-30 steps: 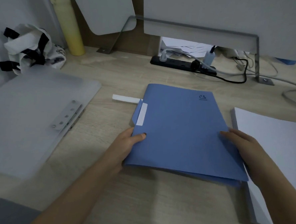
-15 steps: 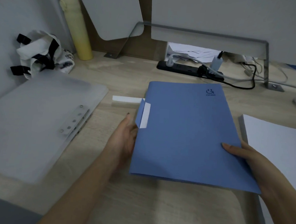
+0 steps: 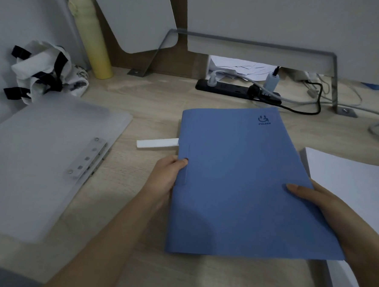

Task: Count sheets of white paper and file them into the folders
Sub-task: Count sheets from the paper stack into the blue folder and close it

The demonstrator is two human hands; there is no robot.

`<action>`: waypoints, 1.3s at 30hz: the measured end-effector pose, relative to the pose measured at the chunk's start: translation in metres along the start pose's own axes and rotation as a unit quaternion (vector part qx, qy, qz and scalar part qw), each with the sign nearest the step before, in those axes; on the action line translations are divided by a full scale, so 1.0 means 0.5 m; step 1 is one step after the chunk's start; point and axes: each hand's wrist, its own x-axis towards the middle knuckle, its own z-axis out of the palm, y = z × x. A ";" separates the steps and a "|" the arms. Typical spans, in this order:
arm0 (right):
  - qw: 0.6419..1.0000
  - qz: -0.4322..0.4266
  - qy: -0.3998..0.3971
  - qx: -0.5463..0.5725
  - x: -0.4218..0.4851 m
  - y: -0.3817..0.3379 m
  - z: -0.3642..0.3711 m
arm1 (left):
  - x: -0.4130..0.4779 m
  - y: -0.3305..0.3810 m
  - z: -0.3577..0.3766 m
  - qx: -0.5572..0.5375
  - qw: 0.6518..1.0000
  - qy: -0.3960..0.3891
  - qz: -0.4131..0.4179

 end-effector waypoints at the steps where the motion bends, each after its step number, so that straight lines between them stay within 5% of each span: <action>1: 1.000 -0.002 0.006 -0.007 0.000 -0.001 0.000 | -0.001 -0.001 0.003 0.012 1.000 0.004 0.003; 7: 0.999 -0.036 0.002 0.008 -0.007 0.001 0.009 | 0.019 -0.013 0.002 0.150 0.983 0.084 0.066; 10: 0.998 -0.061 -0.004 0.026 -0.011 -0.002 0.009 | 0.024 -0.008 -0.004 0.365 0.893 0.186 0.185; 12: 0.997 -0.074 -0.006 0.027 -0.014 -0.006 0.006 | 0.031 -0.003 -0.016 0.439 0.815 0.251 0.283; 13: 0.996 -0.079 -0.008 0.028 -0.015 -0.008 0.003 | 0.037 0.001 -0.024 0.450 0.803 0.249 0.301; 17: 0.995 -0.095 -0.015 0.033 -0.023 -0.017 -0.003 | 0.053 0.031 -0.049 0.499 0.821 0.139 0.240; 21: 0.993 -0.115 0.005 0.016 -0.022 -0.021 0.002 | 0.049 0.059 -0.050 0.466 0.854 0.122 0.198; 27: 0.990 -0.140 0.030 0.010 -0.017 -0.021 0.025 | 0.056 0.057 -0.024 0.198 0.972 0.054 0.111; 39: 0.984 -0.169 0.037 0.033 0.010 0.008 0.101 | 0.057 0.037 -0.018 0.062 0.995 0.057 0.054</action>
